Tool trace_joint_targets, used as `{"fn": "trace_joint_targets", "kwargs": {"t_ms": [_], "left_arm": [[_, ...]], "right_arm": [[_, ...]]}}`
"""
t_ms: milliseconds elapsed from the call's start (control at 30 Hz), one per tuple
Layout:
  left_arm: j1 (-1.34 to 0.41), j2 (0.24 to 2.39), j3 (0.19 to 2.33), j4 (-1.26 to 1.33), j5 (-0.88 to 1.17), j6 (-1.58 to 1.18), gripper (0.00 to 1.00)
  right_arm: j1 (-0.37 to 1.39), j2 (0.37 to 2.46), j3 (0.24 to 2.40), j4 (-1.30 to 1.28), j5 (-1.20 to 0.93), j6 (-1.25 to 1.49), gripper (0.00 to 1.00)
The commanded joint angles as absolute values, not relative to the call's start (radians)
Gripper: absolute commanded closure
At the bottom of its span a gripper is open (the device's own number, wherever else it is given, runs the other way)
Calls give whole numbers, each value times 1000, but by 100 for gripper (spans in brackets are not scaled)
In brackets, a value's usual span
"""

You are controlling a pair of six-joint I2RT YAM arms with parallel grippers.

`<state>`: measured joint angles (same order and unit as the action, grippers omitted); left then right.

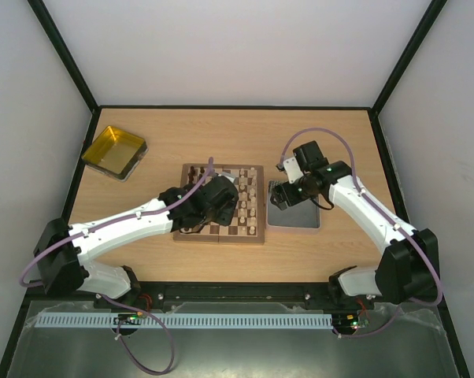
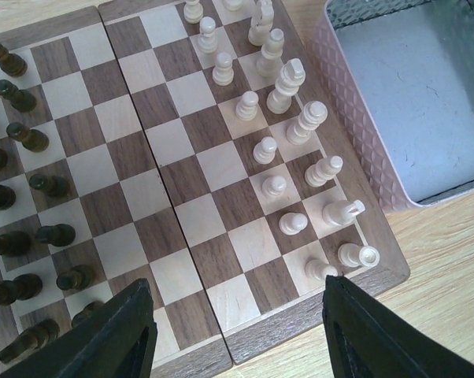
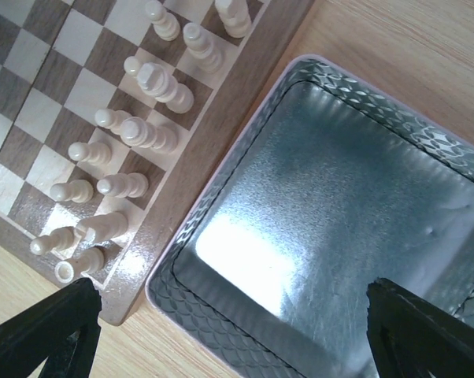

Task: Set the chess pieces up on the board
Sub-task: Reset both arms

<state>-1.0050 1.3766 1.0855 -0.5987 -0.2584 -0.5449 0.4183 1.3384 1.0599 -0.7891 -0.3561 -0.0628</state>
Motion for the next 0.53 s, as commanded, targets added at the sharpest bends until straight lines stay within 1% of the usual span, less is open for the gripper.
{"fn": "trace_joint_targets", "kwargs": {"t_ms": [0, 500], "left_arm": [[-1009, 1352, 1097, -635, -261, -577, 41], [-1009, 1345, 1105, -647, -261, -586, 41]], "right_arm": [[417, 1337, 1059, -805, -399, -87, 12], [417, 1336, 1060, -807, -419, -84, 14]]}}
